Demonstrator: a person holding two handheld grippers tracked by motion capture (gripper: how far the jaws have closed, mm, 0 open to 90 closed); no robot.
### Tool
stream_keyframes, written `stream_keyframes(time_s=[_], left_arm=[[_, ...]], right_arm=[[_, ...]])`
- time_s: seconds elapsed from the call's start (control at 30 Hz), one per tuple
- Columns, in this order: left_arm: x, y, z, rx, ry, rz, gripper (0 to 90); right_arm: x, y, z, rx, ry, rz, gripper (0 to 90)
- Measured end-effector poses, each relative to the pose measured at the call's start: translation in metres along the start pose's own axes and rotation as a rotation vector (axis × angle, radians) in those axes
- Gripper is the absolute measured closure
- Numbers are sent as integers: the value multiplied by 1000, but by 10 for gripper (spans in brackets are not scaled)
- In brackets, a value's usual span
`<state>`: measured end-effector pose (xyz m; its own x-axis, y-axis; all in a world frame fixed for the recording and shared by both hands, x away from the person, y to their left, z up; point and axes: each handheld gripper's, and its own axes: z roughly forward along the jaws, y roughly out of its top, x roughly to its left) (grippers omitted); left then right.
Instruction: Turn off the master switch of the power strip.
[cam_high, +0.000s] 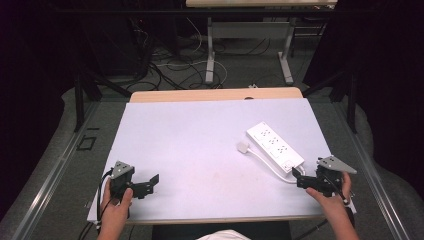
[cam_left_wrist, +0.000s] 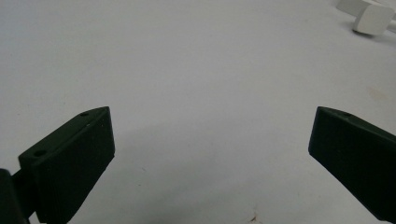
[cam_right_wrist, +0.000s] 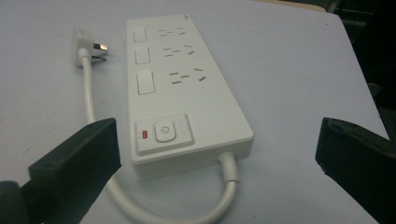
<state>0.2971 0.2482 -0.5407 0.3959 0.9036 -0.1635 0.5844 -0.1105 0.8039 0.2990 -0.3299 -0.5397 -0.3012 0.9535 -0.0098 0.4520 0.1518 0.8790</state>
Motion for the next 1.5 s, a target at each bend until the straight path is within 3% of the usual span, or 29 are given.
stream_keyframes(time_s=[0.13,0.27,0.43,0.83,1.03,1.3,1.5], left_arm=[[0,-1,0,8,-5,-4,5],[0,-2,1,6,-9,-2,5],[0,-2,0,7,-10,1,5],[-1,-3,-2,9,-10,5,6],[-2,-3,-3,14,-14,14,6],[-2,-3,-3,15,-14,17,7],[-2,-3,-3,20,-15,16,7]], right_arm=[[4,1,3,4,0,-22,0],[5,2,3,18,-6,-9,0],[8,2,5,23,-20,-41,0],[13,2,4,70,19,-72,8],[18,4,3,94,21,-114,17],[20,9,-1,110,44,-141,146],[21,12,-4,118,57,-136,158]])
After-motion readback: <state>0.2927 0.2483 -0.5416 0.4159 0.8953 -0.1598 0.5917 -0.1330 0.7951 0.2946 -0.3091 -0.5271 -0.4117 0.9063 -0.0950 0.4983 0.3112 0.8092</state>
